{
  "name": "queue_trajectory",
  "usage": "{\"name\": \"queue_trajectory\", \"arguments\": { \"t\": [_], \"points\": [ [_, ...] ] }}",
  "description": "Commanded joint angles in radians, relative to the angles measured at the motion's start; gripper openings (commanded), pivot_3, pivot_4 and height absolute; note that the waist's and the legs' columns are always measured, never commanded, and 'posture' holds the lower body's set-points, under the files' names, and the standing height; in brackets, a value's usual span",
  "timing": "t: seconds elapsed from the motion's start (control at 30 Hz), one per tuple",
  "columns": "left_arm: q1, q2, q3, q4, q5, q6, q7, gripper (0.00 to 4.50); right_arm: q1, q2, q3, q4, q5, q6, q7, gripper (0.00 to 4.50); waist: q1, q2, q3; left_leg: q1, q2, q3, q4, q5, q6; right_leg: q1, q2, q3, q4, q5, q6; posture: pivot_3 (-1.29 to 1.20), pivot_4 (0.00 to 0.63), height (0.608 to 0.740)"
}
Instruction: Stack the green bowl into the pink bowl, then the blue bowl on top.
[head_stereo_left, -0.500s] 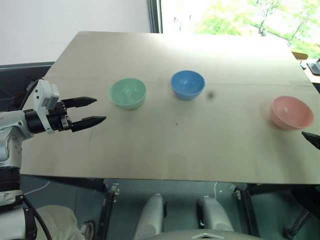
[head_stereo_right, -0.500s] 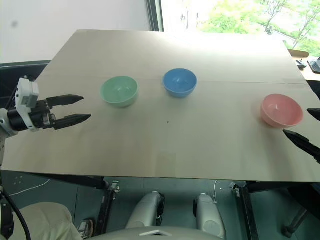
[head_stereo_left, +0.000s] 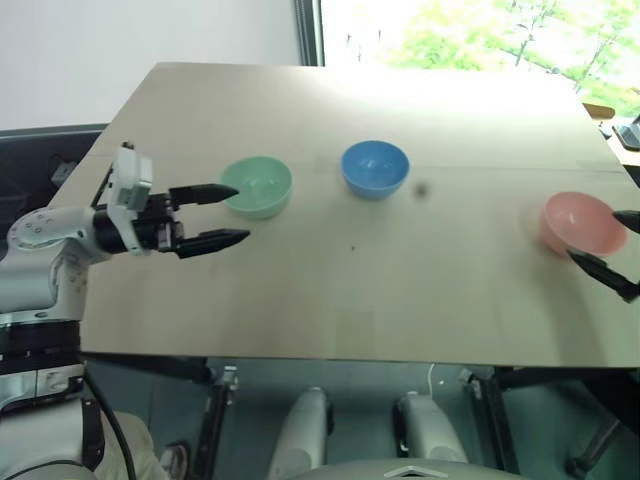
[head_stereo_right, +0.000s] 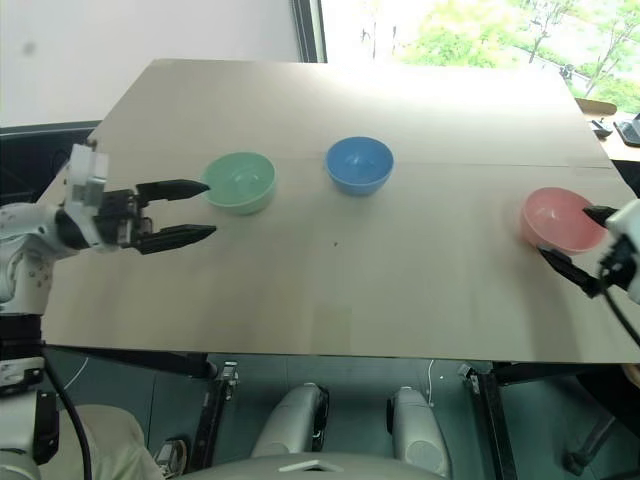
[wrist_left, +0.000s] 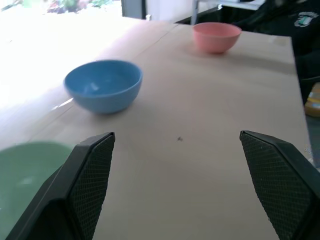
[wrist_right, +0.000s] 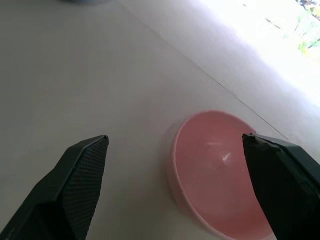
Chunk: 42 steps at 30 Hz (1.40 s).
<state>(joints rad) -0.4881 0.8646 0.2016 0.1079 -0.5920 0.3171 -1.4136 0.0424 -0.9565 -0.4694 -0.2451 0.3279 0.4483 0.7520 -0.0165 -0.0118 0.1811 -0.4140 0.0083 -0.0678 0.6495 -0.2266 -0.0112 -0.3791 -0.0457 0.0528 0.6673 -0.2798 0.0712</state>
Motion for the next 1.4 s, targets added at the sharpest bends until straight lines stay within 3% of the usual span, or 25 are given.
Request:
{"name": "queue_trajectory", "arguments": {
  "t": [0.03,0.13,0.23,0.37,0.4,0.43,0.5,0.53,0.6,0.83,1.03,1.3,1.4],
  "points": [
    [-0.044,-0.050,-0.046,-0.095,-0.022,-0.008,0.003,4.22,-0.137,0.005,0.143,0.136,-0.086,0.033,-0.059,4.50,-0.001,0.000,0.000,0.000,0.000,0.000,0.000,0.000,0.000,0.000,0.000,0.000,0.000,0.000,0.000,0.00,0.150,0.740],
    [-0.061,-0.086,-0.079,-0.131,-0.018,-0.005,0.006,4.22,-0.235,0.028,0.214,0.240,-0.123,0.040,-0.083,4.50,-0.001,0.000,0.000,0.000,0.000,0.000,0.000,0.000,0.000,-0.001,0.000,0.000,0.001,0.000,0.000,0.00,0.150,0.740],
    [-0.072,-0.103,-0.094,-0.147,-0.022,0.004,0.005,4.24,-0.304,0.043,0.256,0.314,-0.138,0.052,-0.081,3.77,-0.002,0.001,0.001,-0.001,0.000,0.001,0.000,0.000,0.000,-0.002,0.000,0.001,0.001,0.000,0.000,0.00,0.150,0.740],
    [-0.075,-0.119,-0.101,-0.160,-0.022,0.008,0.013,4.24,-0.339,0.050,0.285,0.363,-0.152,0.031,-0.064,1.85,-0.002,0.001,0.001,-0.001,0.000,0.001,0.000,0.000,0.000,-0.002,0.000,0.001,0.001,0.000,0.000,0.00,0.150,0.740],
    [-0.071,-0.121,-0.102,-0.160,-0.021,0.006,0.014,4.24,-0.343,0.050,0.291,0.365,-0.156,0.025,-0.062,1.83,-0.002,0.001,0.001,-0.001,0.000,0.001,0.000,0.000,0.000,-0.002,0.000,0.001,0.001,0.000,0.000,0.00,0.150,0.740],
    [-0.065,-0.122,-0.100,-0.161,-0.021,0.006,0.017,4.24,-0.343,0.050,0.295,0.358,-0.157,0.018,-0.055,1.34,-0.002,0.001,0.001,-0.001,0.000,0.001,0.000,0.000,0.000,-0.002,0.000,0.001,0.001,0.000,0.000,0.00,0.150,0.740],
    [-0.056,-0.122,-0.093,-0.161,-0.021,0.009,0.023,4.24,-0.342,0.051,0.299,0.335,-0.152,0.018,-0.045,0.99,-0.002,0.001,0.001,-0.001,0.000,0.002,0.000,0.000,0.000,-0.002,0.000,0.001,0.001,0.000,0.000,0.00,0.150,0.740],
    [-0.054,-0.122,-0.089,-0.159,-0.019,0.009,0.027,4.24,-0.342,0.052,0.303,0.323,-0.153,0.018,-0.040,0.49,-0.002,0.001,0.001,-0.001,0.000,0.001,0.000,0.000,0.000,-0.002,0.000,0.001,0.002,0.000,0.000,0.00,0.150,0.740],
    [-0.047,-0.121,-0.086,-0.157,-0.015,0.004,0.031,4.24,-0.341,0.056,0.311,0.297,-0.151,0.019,-0.029,0.06,-0.002,0.001,0.001,-0.001,0.000,0.001,0.000,0.000,0.000,-0.002,0.000,0.001,0.002,0.000,0.000,0.00,0.150,0.740],
    [-0.021,-0.117,-0.058,-0.150,-0.023,0.024,0.077,4.24,-0.350,0.112,0.389,0.086,-0.132,0.040,-0.001,0.06,-0.012,0.001,0.001,0.000,0.000,0.001,0.000,0.000,0.000,-0.002,0.000,0.002,0.003,0.000,0.000,0.00,0.150,0.740],
    [0.031,-0.099,-0.041,-0.163,-0.009,0.015,0.093,4.24,-0.396,0.265,0.611,-0.161,-0.106,0.155,0.005,0.06,-0.027,0.001,0.001,0.000,0.001,0.001,0.000,0.000,0.000,-0.003,0.001,0.002,0.003,0.000,0.000,0.00,0.150,0.740],
    [0.072,-0.082,-0.028,-0.215,-0.014,0.019,0.118,4.24,-0.571,0.378,0.871,-0.062,-0.232,0.167,0.027,0.06,-0.019,0.000,0.001,-0.001,0.000,-0.001,0.002,0.000,0.000,-0.003,0.001,0.001,0.005,0.000,0.000,0.00,0.150,0.740],
    [0.086,-0.081,-0.021,-0.232,-0.022,0.028,0.129,4.24,-0.607,0.402,0.876,-0.050,-0.223,0.194,0.036,1.13,-0.019,0.000,0.001,-0.001,0.000,-0.001,0.002,0.000,0.000,-0.003,0.001,0.000,0.005,0.000,0.000,0.00,0.150,0.740]
  ]
}}
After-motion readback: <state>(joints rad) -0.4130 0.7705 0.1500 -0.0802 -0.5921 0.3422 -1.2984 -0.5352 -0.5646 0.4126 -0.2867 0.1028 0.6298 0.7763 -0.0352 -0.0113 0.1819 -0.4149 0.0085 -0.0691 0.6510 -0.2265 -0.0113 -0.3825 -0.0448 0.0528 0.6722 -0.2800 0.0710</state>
